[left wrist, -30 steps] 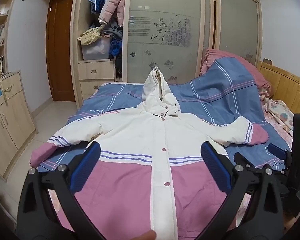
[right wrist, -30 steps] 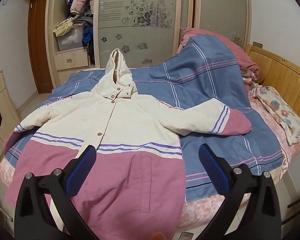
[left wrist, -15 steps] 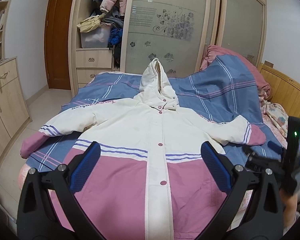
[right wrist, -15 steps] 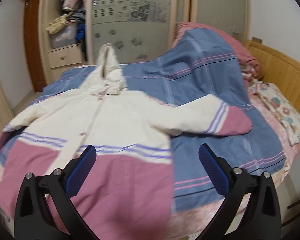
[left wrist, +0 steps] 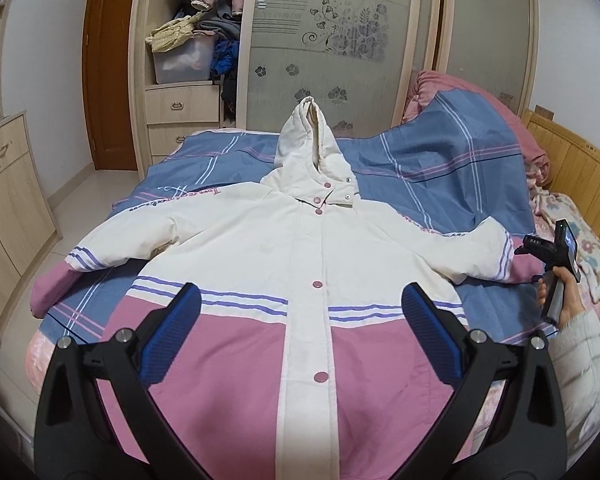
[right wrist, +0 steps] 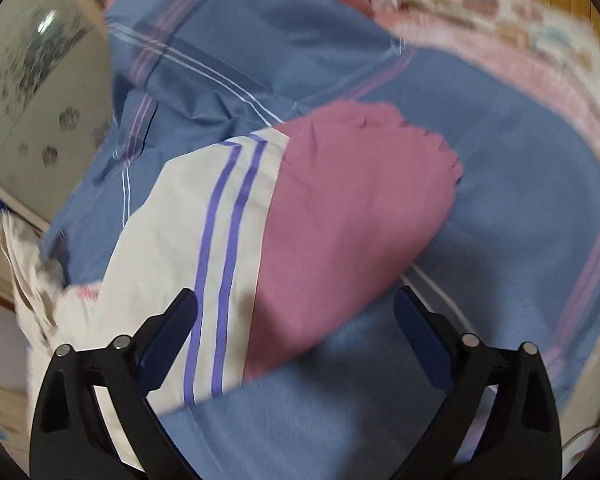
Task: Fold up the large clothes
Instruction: 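Grasp the pink sleeve cuff with the right gripper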
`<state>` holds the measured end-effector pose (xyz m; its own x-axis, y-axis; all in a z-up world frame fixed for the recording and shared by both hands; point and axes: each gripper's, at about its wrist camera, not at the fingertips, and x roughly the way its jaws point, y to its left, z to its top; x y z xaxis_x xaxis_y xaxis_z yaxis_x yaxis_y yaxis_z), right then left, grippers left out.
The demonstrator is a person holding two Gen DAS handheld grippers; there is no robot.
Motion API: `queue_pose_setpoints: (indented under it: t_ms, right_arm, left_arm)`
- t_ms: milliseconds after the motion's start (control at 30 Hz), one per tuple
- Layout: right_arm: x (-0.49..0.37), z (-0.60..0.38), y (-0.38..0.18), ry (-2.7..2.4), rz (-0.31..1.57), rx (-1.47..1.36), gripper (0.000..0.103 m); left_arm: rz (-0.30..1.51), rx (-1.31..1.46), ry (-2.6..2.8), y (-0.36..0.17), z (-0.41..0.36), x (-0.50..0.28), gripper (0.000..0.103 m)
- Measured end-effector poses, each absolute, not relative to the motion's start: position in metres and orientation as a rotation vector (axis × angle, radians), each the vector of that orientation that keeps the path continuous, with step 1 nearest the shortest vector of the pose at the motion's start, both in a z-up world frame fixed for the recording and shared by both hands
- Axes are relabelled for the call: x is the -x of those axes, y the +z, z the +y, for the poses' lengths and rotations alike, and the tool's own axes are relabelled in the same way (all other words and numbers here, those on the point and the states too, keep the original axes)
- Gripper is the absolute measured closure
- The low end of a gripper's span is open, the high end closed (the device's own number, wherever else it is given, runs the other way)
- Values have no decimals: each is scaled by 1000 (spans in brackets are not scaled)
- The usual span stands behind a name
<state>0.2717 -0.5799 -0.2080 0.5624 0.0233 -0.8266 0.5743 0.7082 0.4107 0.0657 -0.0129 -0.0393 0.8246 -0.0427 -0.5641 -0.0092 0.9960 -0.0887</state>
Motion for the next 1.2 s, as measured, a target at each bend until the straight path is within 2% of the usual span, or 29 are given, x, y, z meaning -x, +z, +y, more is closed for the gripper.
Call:
queue_pose_setpoints:
  t_ms: [33,67,100,133,300,433,500,533,567,667,800,833,900,933,967,1067,1200]
  right_arm:
    - [-280,-584,-214,-347,944,-761,32]
    - [-289,-584,-217,-311,944,-775,58]
    - [-293,-581,-214,-296,937,-765,76]
    - [-297,-579,-207,-276,919,-745,103]
    - [-256,-572,-133,-465,730,-463,103]
    - [-211,-585,-131,-466,755,-400,103]
    - [-208,-587,-142,-370,808,-465,75]
    - [-207,-588,-148,-329,818,-511,30]
    - [-208,-586,-151,-302,812,-545,4]
    - [-227,-581,-168,-193,812,-653,4]
    - [-282,-580,-211,-204,946,-730,5]
    - [-291,-579,-220,-239,971,-730,14]
    - [-298,-581,-229,-293,982,-747,45]
    - [-297,-585,-228,-304,965,-773,81]
    - [-294,-590,-225,-290,941,-805,100]
    - [-262,-605,-187,-297,764,-778,102]
    - [-205,-599,-157,-328,680,-679,103]
  left_arm:
    - [607,90,-12,-41,-12,-68,2]
    - [612,93,-7,-43,-11,-69,2]
    - [620,99,-2,-45,-9,-71,2]
    - [627,104,6,-47,-7,-73,2]
    - [646,101,35,-56,0,-78,2]
    - [666,130,30,-65,3,-84,2]
    - [684,138,14,-70,0,-88,2]
    - [689,141,4,-72,-2,-88,2]
    - [692,146,-11,-73,-4,-88,2]
    - [695,128,-27,-72,-10,-81,2]
    - [686,124,4,-68,-1,-71,2]
    - [685,134,12,-67,2,-70,2]
    - [687,150,30,-67,10,-67,2]
    - [689,153,40,-67,14,-67,2]
    - [691,154,53,-68,18,-66,2]
    - [695,166,72,-71,27,-68,2]
    - [704,179,74,-77,33,-72,2]
